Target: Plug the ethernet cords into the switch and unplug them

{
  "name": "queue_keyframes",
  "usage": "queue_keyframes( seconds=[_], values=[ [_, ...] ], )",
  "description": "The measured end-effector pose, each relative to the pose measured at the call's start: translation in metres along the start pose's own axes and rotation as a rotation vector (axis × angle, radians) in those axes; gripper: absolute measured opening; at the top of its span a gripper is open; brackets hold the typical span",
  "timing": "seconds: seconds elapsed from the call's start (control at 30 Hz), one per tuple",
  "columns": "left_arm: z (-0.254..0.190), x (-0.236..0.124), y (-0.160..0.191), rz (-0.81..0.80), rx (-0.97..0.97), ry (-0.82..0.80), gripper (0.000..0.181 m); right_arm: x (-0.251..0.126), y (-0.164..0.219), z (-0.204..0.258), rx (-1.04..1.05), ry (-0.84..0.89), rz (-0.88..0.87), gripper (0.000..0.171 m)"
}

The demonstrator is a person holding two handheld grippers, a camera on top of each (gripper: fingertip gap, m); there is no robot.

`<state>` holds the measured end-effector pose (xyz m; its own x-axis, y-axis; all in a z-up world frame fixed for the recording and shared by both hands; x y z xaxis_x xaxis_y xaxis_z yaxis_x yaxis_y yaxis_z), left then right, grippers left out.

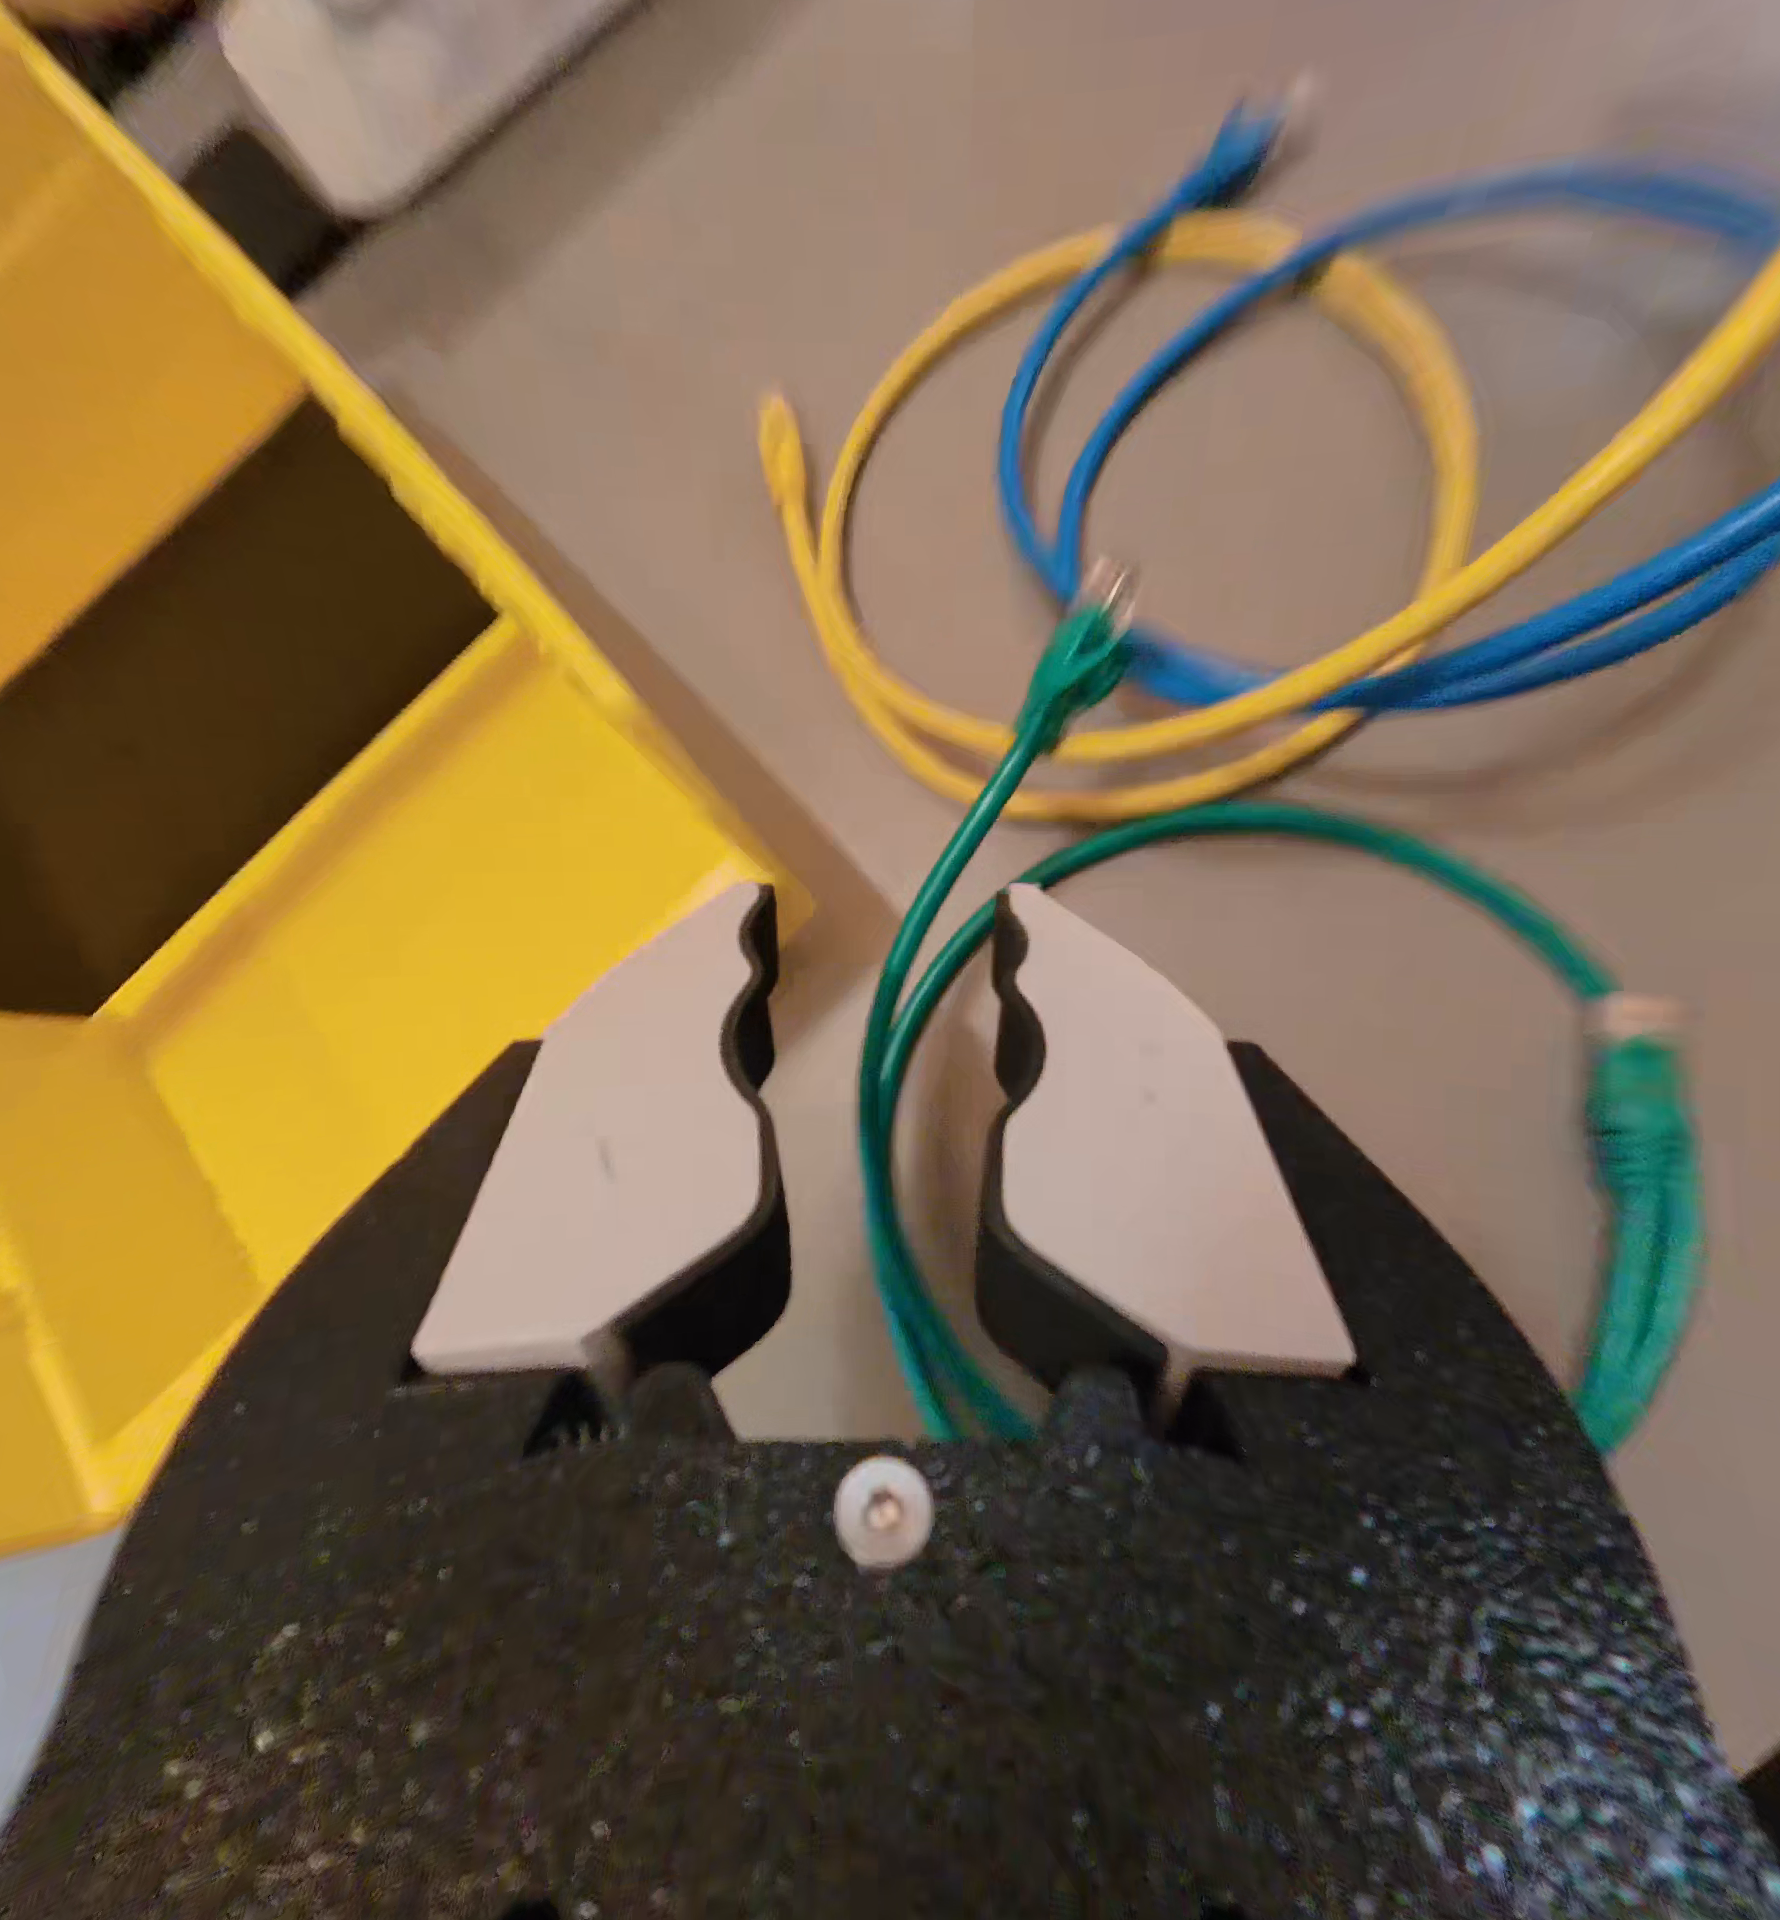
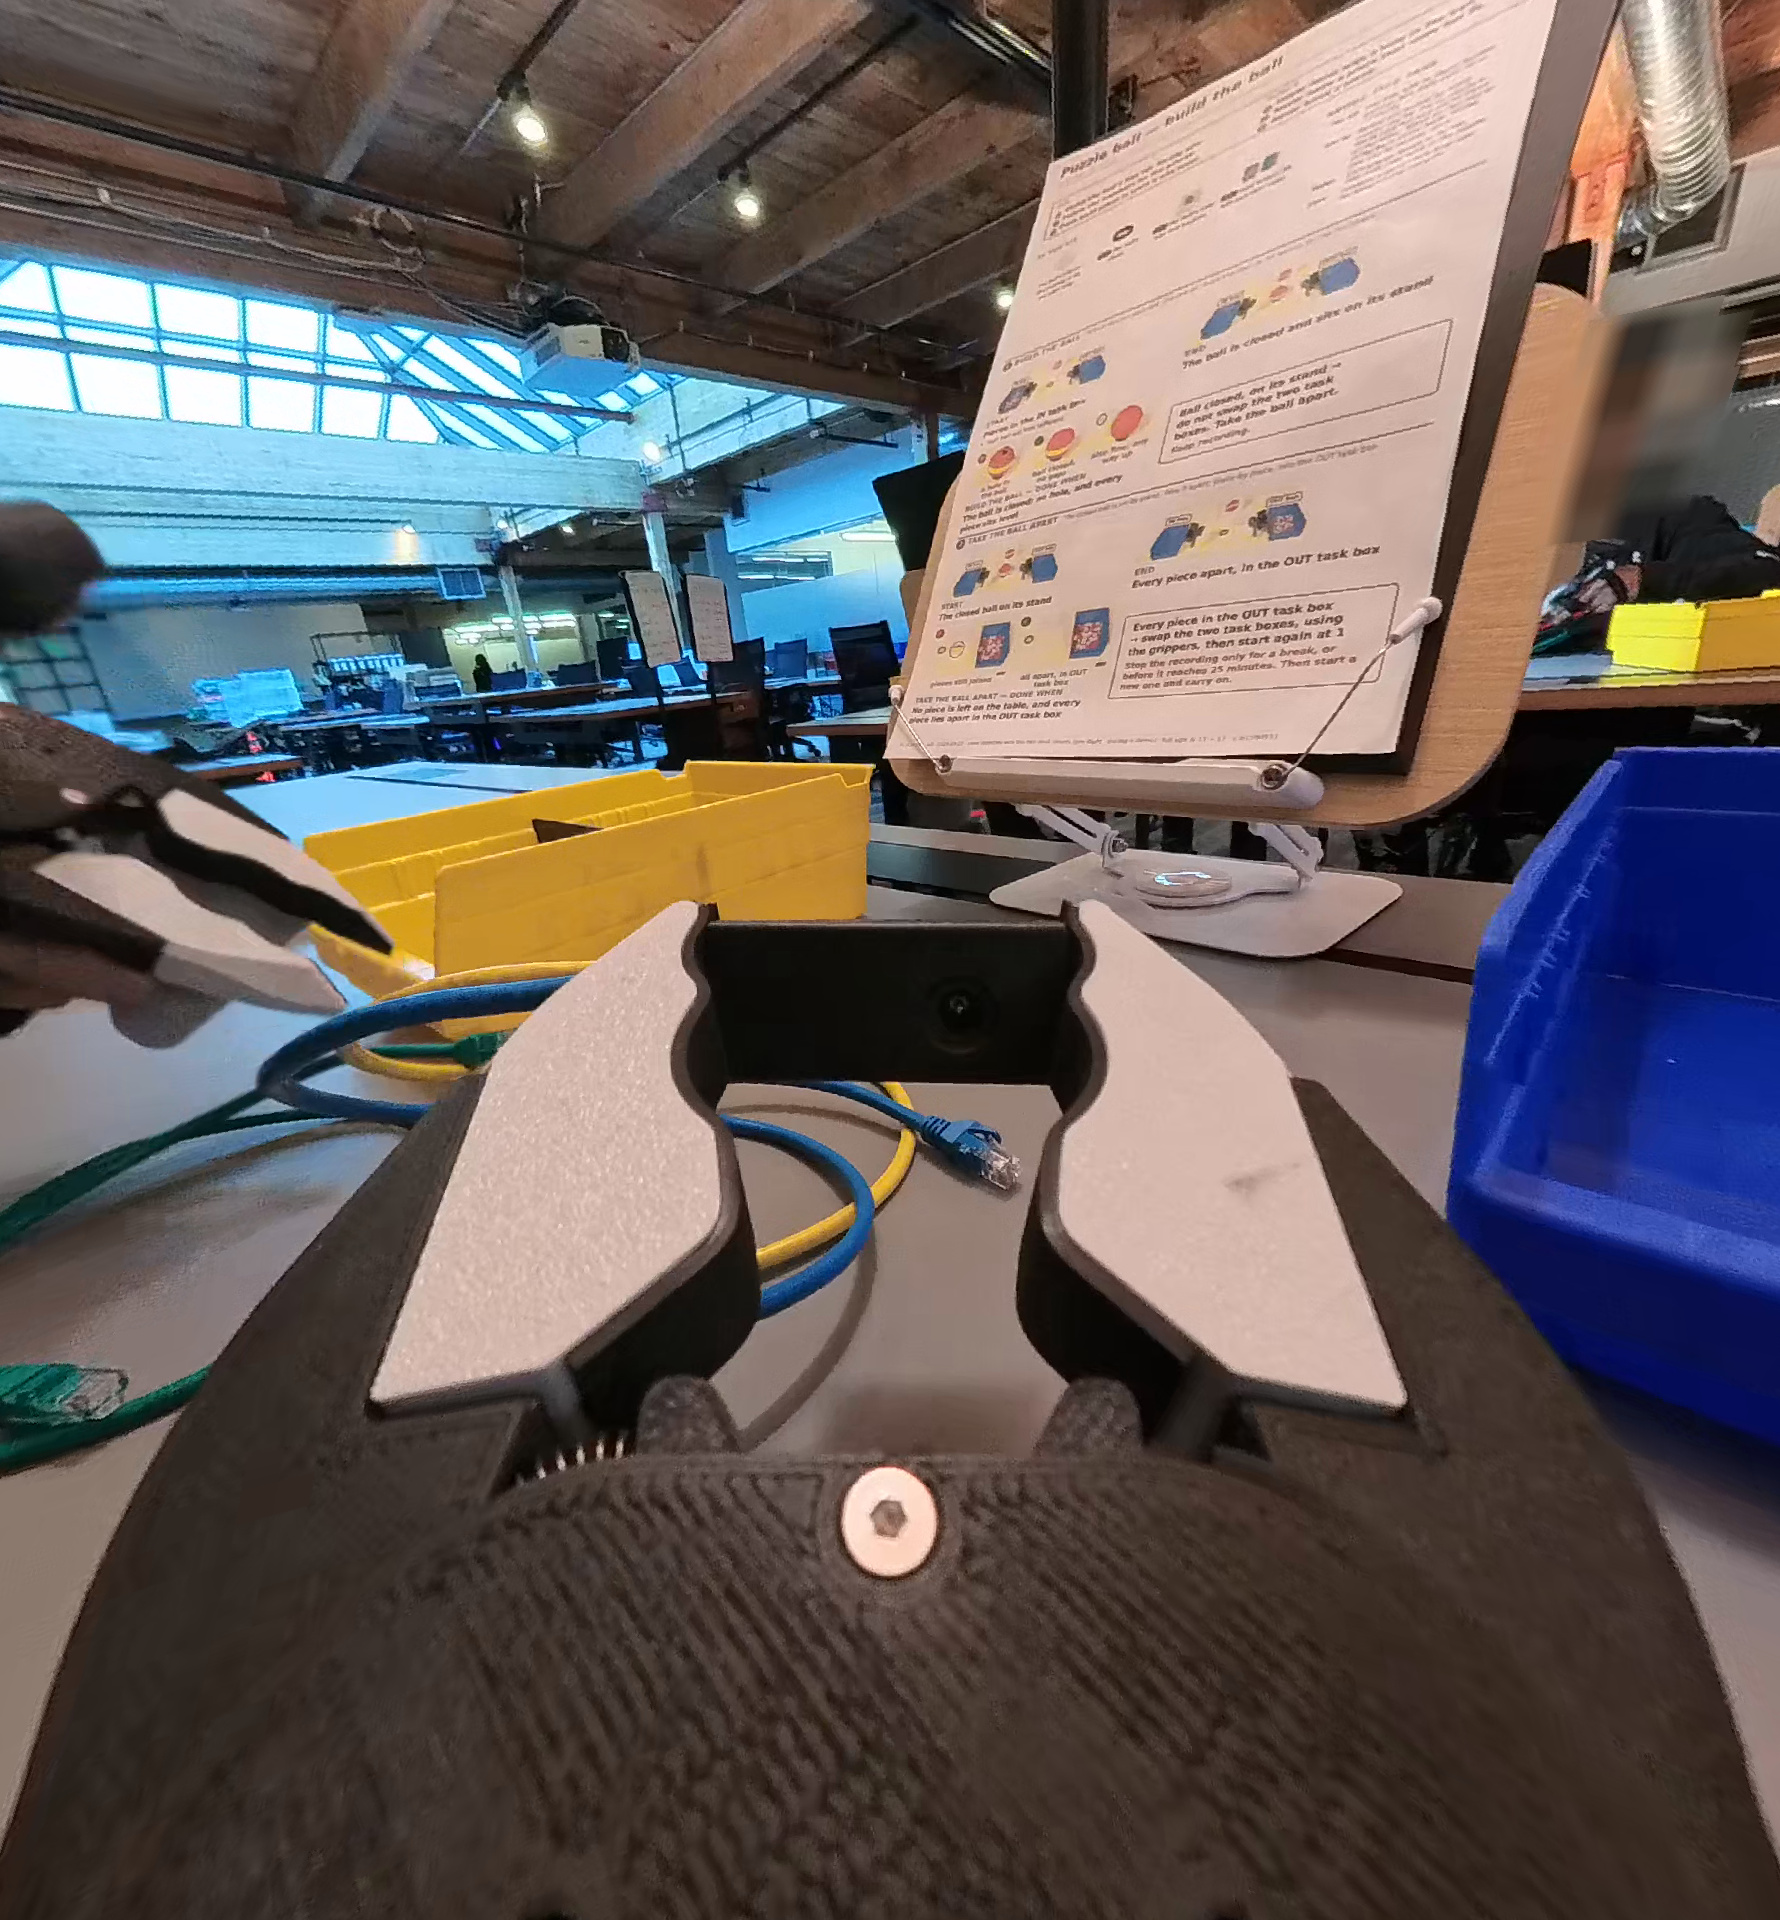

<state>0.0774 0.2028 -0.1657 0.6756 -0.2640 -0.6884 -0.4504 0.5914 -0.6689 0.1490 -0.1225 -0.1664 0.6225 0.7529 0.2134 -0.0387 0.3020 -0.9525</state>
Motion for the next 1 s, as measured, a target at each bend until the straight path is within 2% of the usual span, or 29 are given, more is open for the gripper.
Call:
queue_keyframes(
  seconds=[0.03,0.13,0.23,0.4,0.43,0.5,0.6,0.67,0.73,0.9,1.0],
  values=[
    [-0.005,-0.007,-0.010,-0.085,-0.026,0.025,0.039,0.000,0.000,-0.001,0.001,-0.007,-0.002,0.062],
    [-0.022,-0.021,-0.044,-0.260,-0.073,0.122,0.037,-0.001,-0.001,-0.002,0.003,-0.019,-0.015,0.062],
    [-0.039,-0.013,-0.080,-0.271,-0.143,0.328,0.040,0.000,-0.001,0.002,-0.017,-0.054,-0.027,0.062],
    [-0.048,0.058,-0.121,-0.135,-0.412,0.751,0.076,0.004,0.003,0.017,-0.064,-0.148,-0.028,0.062],
    [-0.049,0.072,-0.124,-0.106,-0.481,0.849,0.077,0.005,0.004,0.021,-0.088,-0.163,-0.025,0.062],
    [-0.052,0.095,-0.127,-0.078,-0.616,1.054,0.073,0.006,0.006,0.028,-0.131,-0.205,-0.013,0.062],
    [-0.064,0.113,-0.124,-0.080,-0.701,1.266,0.072,0.006,0.007,0.032,-0.158,-0.237,-0.003,0.062],
    [-0.072,0.111,-0.128,-0.155,-0.745,1.432,0.055,0.006,0.007,0.031,-0.166,-0.222,0.006,0.062],
    [-0.073,0.113,-0.130,-0.189,-0.774,1.438,0.037,0.005,0.007,0.027,-0.184,-0.194,0.029,0.062],
    [-0.070,0.106,-0.149,-0.111,-0.766,1.283,0.029,0.000,0.009,0.016,-0.295,-0.109,0.126,0.061],
    [-0.072,0.099,-0.163,-0.068,-0.720,1.233,0.028,-0.004,0.005,0.010,-0.270,-0.103,0.100,0.061]
  ],
)
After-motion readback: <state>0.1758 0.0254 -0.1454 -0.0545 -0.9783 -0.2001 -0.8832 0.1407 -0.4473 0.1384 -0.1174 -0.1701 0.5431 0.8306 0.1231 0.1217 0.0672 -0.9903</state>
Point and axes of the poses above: each gripper's, where its closed fingertips meet, x out along the fingers, y out of its underside, z = x × y across the jaws, the point moved 7 cm from there along -x, back along the fingers, and after that the axes turned 7 degrees about x, right-handed, at the moved point
